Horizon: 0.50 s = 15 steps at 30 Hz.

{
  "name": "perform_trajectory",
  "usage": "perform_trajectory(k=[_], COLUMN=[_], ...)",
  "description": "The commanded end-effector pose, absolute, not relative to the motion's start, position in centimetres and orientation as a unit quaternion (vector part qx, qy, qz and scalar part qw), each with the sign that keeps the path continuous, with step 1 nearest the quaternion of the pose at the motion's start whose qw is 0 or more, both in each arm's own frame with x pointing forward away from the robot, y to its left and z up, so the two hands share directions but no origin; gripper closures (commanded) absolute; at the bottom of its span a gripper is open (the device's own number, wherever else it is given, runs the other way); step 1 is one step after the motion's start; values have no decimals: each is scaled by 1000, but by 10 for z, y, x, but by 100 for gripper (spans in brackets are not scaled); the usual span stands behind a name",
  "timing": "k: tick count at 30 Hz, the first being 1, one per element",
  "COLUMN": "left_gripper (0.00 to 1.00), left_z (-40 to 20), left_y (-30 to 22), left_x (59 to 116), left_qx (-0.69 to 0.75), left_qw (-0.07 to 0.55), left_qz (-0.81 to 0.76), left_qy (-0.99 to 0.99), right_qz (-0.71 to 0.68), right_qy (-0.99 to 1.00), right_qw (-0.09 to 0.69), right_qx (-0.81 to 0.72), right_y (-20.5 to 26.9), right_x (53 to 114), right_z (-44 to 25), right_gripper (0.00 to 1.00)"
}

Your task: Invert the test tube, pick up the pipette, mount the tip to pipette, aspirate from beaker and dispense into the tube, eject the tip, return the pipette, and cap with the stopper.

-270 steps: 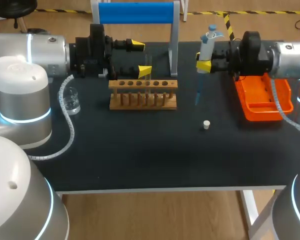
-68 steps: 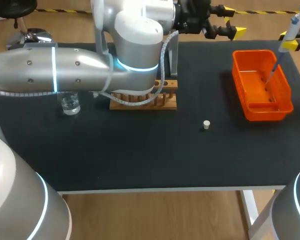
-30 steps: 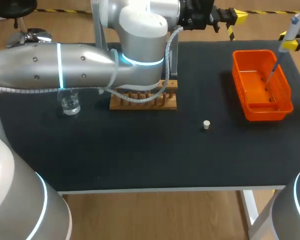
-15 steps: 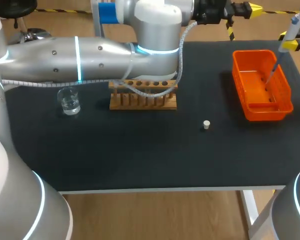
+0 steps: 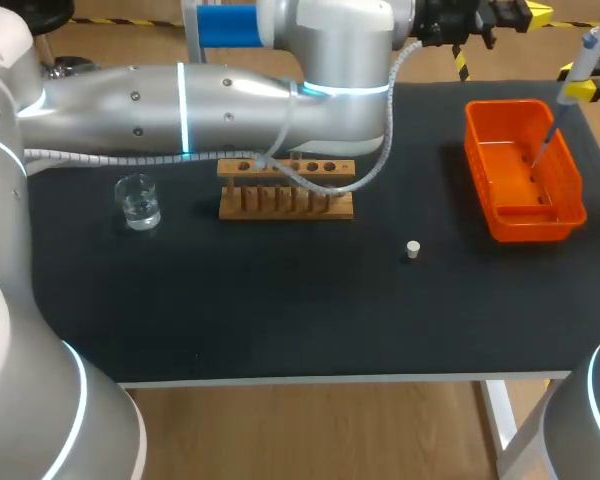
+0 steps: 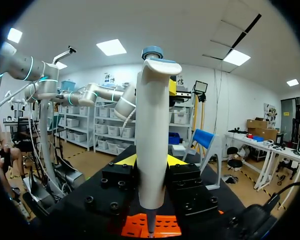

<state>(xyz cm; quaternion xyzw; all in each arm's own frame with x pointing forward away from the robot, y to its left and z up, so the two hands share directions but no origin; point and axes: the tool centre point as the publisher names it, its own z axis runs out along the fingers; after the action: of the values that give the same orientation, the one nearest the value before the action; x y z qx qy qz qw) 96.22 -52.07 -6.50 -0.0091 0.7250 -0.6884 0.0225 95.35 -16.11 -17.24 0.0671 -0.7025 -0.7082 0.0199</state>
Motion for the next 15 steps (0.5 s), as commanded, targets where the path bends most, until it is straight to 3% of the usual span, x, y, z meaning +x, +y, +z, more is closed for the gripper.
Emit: perform_trajectory(k=[1,15], left_gripper=[100,100], left_z=[-68,-63], left_y=[-535,-556], left_x=[961,951], left_qx=[-11,1], left_qw=[27,27], left_qz=[-693,-692], left_qy=[721,721], right_qz=[-708,-708], right_qy=[-703,-703], right_qw=[22,22], right_qx=[69,69], right_y=[-163,-163], right_x=[956,956], right_z=[-173,-173], right_gripper=[100,100])
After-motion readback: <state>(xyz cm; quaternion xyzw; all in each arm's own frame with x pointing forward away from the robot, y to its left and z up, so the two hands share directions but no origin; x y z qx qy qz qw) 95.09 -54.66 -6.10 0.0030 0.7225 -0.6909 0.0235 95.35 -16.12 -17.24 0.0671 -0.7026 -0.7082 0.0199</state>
